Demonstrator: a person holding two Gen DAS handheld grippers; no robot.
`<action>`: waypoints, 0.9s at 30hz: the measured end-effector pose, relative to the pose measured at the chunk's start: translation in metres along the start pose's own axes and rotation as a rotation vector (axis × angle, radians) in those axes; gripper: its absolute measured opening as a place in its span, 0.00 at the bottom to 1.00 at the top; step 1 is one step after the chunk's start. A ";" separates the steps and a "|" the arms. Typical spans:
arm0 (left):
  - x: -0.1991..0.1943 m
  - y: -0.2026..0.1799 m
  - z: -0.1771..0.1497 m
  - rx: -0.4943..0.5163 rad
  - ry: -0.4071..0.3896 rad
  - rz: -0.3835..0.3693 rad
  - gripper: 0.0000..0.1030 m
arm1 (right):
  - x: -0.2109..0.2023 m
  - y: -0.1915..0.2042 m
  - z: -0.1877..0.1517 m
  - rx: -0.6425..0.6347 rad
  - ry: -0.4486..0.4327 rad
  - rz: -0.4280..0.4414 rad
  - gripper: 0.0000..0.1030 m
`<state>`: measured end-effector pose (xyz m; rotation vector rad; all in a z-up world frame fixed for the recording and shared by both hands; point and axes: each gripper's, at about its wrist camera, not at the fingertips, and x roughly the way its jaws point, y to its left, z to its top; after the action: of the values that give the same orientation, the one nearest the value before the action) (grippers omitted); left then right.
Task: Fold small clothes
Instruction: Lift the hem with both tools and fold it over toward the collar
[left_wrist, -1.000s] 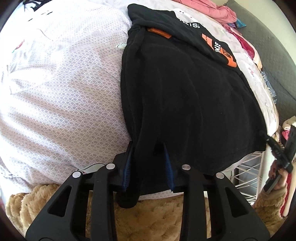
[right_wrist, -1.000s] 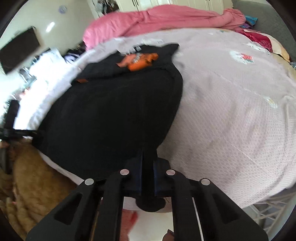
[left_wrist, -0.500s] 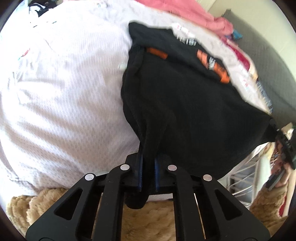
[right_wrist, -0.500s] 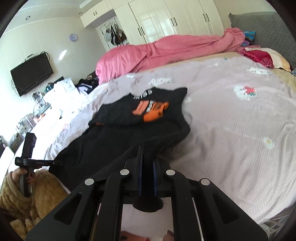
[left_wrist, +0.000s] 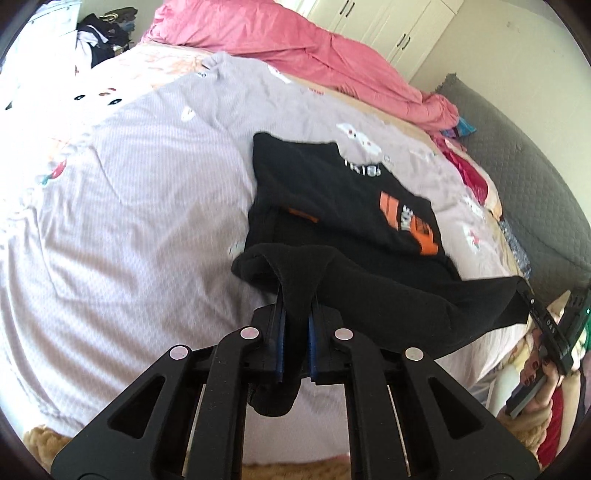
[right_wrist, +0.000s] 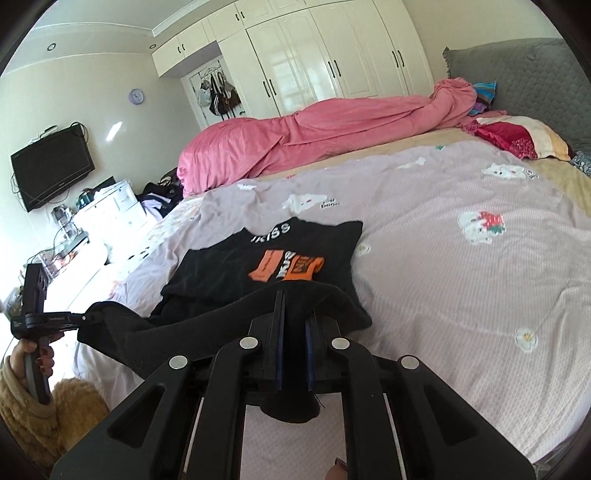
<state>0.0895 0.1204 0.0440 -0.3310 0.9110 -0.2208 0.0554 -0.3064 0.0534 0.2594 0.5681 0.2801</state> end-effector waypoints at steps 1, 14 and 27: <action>0.001 0.000 0.004 -0.004 -0.014 0.007 0.03 | 0.002 0.000 0.002 -0.001 -0.006 -0.007 0.08; 0.020 -0.004 0.050 -0.012 -0.112 0.057 0.03 | 0.042 -0.004 0.037 0.022 -0.040 -0.056 0.08; 0.054 -0.002 0.078 -0.045 -0.135 0.084 0.03 | 0.081 -0.008 0.058 0.012 -0.033 -0.123 0.08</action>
<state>0.1839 0.1159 0.0493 -0.3446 0.7951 -0.0992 0.1545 -0.2969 0.0586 0.2396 0.5513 0.1535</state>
